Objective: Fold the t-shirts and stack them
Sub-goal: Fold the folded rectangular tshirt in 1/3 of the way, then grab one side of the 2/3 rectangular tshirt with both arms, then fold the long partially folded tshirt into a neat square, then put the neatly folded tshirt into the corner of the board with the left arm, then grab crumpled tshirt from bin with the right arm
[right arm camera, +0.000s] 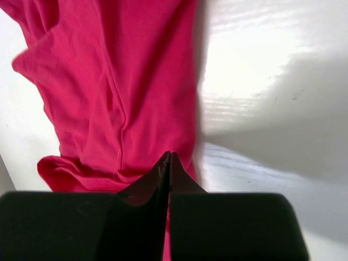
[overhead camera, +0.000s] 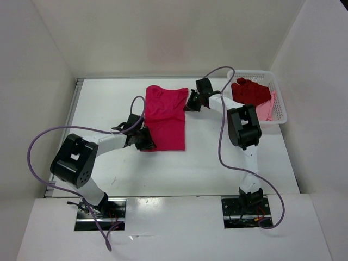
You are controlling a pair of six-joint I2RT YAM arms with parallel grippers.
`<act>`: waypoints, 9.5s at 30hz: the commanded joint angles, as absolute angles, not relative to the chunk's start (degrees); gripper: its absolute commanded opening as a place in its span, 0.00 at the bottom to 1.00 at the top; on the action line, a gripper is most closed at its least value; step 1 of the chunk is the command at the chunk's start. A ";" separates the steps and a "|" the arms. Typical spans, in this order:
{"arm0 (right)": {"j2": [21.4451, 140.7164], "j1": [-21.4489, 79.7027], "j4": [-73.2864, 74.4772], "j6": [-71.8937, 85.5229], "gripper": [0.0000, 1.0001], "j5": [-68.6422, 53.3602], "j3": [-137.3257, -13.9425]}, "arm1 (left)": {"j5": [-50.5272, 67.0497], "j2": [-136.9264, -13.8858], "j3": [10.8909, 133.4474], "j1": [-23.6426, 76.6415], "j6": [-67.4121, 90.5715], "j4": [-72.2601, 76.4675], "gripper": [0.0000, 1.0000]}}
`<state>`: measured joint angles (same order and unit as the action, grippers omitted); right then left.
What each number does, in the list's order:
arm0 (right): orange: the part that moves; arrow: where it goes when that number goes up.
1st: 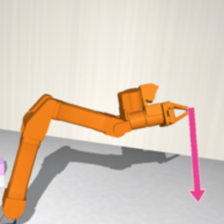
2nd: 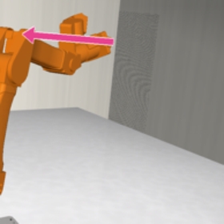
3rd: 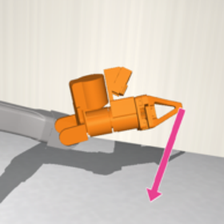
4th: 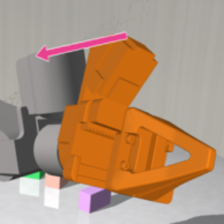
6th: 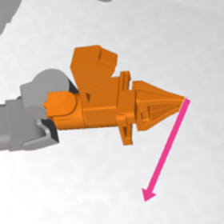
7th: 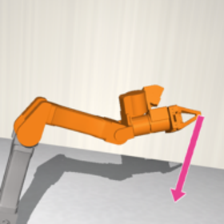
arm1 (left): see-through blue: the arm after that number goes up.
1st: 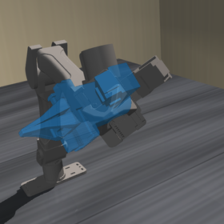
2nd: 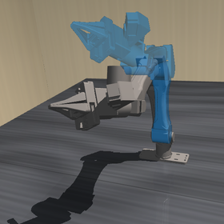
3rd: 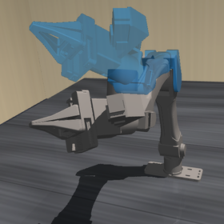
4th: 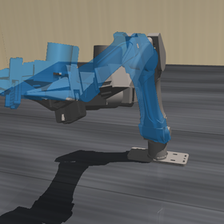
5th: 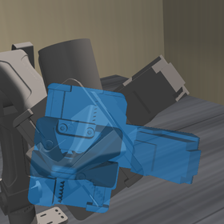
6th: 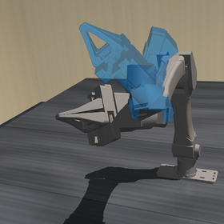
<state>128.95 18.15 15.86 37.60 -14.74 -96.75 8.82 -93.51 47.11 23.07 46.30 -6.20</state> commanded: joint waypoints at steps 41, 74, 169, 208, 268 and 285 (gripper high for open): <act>132.02 18.37 17.49 37.09 0.02 -18.98 -100.82 | 6.06 -92.18 60.63 19.07 43.15 -12.30 0.38; 96.40 27.77 1.14 49.75 0.49 -19.43 -45.96 | 14.50 -86.39 35.51 13.62 53.26 -2.47 0.53; 92.33 19.95 19.34 39.98 0.11 -16.17 -75.43 | 8.16 -103.54 74.63 11.69 39.02 -8.88 0.68; 48.69 21.01 29.97 48.78 0.52 -18.37 -44.82 | 13.53 -120.15 95.00 5.38 40.35 -4.48 0.04; 86.39 -7.01 35.51 30.24 0.15 8.96 -80.77 | 22.85 -61.00 57.73 12.56 38.77 -18.53 0.29; 103.36 -12.04 25.06 38.75 0.53 -2.55 -83.85 | 22.86 -62.31 51.33 18.72 36.65 -15.12 0.25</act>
